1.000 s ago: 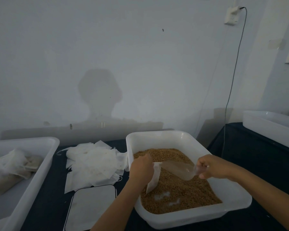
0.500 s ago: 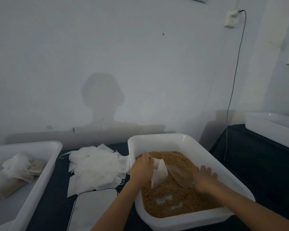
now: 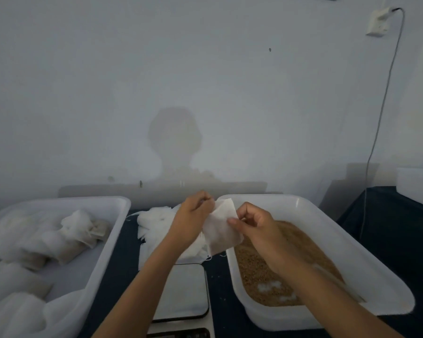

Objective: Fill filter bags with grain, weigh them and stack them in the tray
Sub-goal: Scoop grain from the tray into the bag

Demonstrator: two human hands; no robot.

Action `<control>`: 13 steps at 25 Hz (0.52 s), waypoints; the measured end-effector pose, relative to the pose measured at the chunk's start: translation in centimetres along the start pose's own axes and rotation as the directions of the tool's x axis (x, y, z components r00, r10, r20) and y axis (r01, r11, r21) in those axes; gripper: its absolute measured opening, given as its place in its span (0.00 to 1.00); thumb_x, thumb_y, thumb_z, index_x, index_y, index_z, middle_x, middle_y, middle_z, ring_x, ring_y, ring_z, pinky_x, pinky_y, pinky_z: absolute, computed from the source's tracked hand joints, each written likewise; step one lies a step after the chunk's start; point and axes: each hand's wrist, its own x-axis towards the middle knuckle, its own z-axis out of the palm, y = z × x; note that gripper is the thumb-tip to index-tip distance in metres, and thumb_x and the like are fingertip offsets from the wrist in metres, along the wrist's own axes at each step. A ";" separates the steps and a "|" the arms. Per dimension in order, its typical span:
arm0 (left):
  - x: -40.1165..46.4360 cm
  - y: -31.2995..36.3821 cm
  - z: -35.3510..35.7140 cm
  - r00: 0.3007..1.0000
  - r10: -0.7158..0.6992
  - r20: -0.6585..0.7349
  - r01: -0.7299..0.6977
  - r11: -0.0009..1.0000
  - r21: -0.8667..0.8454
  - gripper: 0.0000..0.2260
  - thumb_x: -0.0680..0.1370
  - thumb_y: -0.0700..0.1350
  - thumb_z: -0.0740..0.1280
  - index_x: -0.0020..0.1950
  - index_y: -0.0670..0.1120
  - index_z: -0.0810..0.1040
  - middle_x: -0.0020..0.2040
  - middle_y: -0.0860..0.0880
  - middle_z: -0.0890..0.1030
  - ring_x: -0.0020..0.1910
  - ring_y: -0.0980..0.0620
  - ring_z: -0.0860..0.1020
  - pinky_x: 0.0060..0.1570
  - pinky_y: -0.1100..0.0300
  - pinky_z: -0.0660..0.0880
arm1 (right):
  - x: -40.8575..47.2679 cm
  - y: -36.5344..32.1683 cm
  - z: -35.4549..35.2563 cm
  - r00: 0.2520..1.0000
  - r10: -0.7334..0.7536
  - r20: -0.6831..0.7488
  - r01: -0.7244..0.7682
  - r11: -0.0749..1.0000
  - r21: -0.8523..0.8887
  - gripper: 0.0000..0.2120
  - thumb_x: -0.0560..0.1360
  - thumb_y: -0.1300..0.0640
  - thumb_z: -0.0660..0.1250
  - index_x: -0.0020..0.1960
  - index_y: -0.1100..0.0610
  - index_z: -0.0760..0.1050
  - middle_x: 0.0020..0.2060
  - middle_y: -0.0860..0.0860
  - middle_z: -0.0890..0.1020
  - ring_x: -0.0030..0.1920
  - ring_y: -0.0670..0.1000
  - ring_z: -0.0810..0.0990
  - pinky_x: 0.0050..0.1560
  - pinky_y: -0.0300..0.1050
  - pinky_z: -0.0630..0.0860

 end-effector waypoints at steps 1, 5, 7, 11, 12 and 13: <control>-0.9 -0.3 -1.2 0.999 -0.033 -0.014 0.032 0.995 -0.099 0.12 0.81 0.46 0.59 0.38 0.45 0.72 0.32 0.53 0.73 0.31 0.59 0.71 0.35 0.61 0.69 | -0.3 -0.1 1.6 0.999 0.016 -0.033 -0.014 0.999 0.041 0.10 0.75 0.60 0.68 0.36 0.57 0.72 0.31 0.50 0.76 0.34 0.47 0.74 0.36 0.42 0.70; -5.3 -4.2 -4.6 1.000 -0.019 0.010 0.020 0.988 -0.153 0.12 0.78 0.52 0.60 0.49 0.45 0.78 0.41 0.54 0.82 0.40 0.59 0.80 0.39 0.66 0.76 | -1.3 1.4 7.6 0.982 0.122 -0.145 -0.101 0.984 0.145 0.10 0.77 0.60 0.65 0.39 0.64 0.72 0.35 0.56 0.76 0.37 0.50 0.73 0.39 0.45 0.70; -6.8 -6.4 -5.2 0.999 0.006 -0.035 -0.008 0.998 -0.058 0.04 0.77 0.42 0.66 0.42 0.49 0.78 0.36 0.55 0.81 0.34 0.62 0.78 0.34 0.70 0.73 | -1.8 2.8 9.9 0.978 0.141 -0.152 -0.122 0.984 0.130 0.09 0.78 0.61 0.64 0.41 0.64 0.72 0.34 0.56 0.75 0.36 0.48 0.72 0.37 0.38 0.69; -7.8 -10.3 -5.5 0.991 -0.056 -0.124 0.076 0.984 0.161 0.08 0.77 0.42 0.68 0.38 0.49 0.75 0.31 0.53 0.78 0.30 0.59 0.75 0.33 0.62 0.73 | -3.0 6.4 11.5 0.988 0.035 -0.151 -0.052 0.992 -0.116 0.12 0.77 0.62 0.65 0.35 0.56 0.69 0.29 0.48 0.72 0.32 0.45 0.70 0.35 0.35 0.67; -7.9 -10.9 -5.5 0.992 -0.068 -0.104 0.085 0.981 0.173 0.06 0.76 0.43 0.69 0.39 0.47 0.77 0.33 0.52 0.80 0.32 0.56 0.77 0.34 0.59 0.75 | -3.2 7.2 11.5 0.988 0.015 -0.153 -0.039 0.987 -0.157 0.12 0.76 0.62 0.66 0.35 0.56 0.69 0.29 0.48 0.72 0.31 0.44 0.70 0.36 0.37 0.68; -8.0 -11.4 -5.3 0.994 -0.075 -0.078 0.088 0.979 0.184 0.05 0.76 0.44 0.69 0.42 0.46 0.78 0.35 0.50 0.81 0.35 0.54 0.79 0.36 0.57 0.76 | -3.4 8.0 11.4 0.988 0.001 -0.154 -0.030 0.982 -0.186 0.11 0.76 0.62 0.66 0.36 0.56 0.70 0.29 0.49 0.73 0.31 0.44 0.71 0.36 0.39 0.69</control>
